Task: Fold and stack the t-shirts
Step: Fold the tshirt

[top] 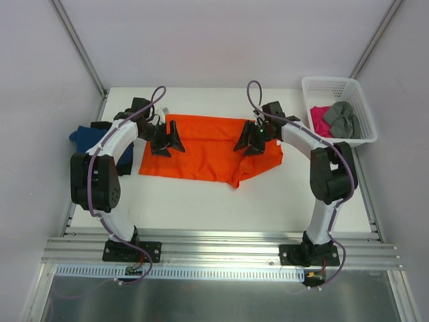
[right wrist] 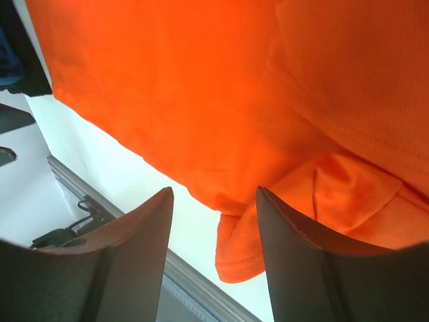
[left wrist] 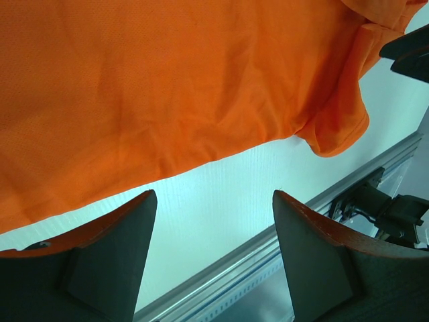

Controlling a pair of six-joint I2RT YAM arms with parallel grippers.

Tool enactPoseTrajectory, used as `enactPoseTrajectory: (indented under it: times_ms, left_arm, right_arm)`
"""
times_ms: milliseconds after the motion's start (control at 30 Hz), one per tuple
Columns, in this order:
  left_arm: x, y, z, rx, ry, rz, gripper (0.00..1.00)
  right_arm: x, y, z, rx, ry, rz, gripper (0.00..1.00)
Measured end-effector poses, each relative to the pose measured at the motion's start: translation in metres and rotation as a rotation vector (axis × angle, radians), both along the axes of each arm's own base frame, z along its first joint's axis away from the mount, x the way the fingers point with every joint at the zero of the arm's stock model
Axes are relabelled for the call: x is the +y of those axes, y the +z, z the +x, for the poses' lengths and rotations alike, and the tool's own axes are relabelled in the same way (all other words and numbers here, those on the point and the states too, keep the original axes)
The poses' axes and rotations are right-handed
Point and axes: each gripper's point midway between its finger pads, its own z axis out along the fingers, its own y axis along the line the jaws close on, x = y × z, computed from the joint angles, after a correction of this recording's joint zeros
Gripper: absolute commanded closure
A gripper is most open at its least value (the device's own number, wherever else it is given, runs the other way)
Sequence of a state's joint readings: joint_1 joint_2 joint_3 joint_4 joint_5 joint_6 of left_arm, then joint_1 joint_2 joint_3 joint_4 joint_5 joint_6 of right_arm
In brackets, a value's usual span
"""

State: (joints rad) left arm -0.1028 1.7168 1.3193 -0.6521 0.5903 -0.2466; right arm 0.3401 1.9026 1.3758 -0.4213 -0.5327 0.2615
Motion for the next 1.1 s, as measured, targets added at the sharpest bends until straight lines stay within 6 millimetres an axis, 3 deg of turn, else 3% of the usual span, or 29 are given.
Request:
enactPoseTrajectory:
  times_ms: [200,433,533,767,1100]
  left_arm:
    - [0.000,0.000,0.000,0.000,0.000,0.000,0.30]
    - [0.000,0.000,0.000,0.000,0.000,-0.001,0.30]
    - [0.000,0.001,0.000,-0.001,0.000,-0.001,0.30]
    - [0.004,0.010,0.009,-0.030,0.013,-0.003,0.30]
    - [0.004,0.009,0.007,-0.027,0.013,-0.002,0.30]
  right_arm:
    - [-0.005,0.012,0.013,-0.094,0.038,-0.046,0.55]
    - [-0.048,0.040,-0.018,-0.268,0.145,-0.219,0.64]
    - [-0.063,0.046,-0.034,-0.325,0.191,-0.271,0.63]
    - [-0.078,0.006,-0.066,-0.311,0.402,-0.391,0.59]
    - [-0.059,-0.026,-0.079,-0.446,0.781,-0.525,0.59]
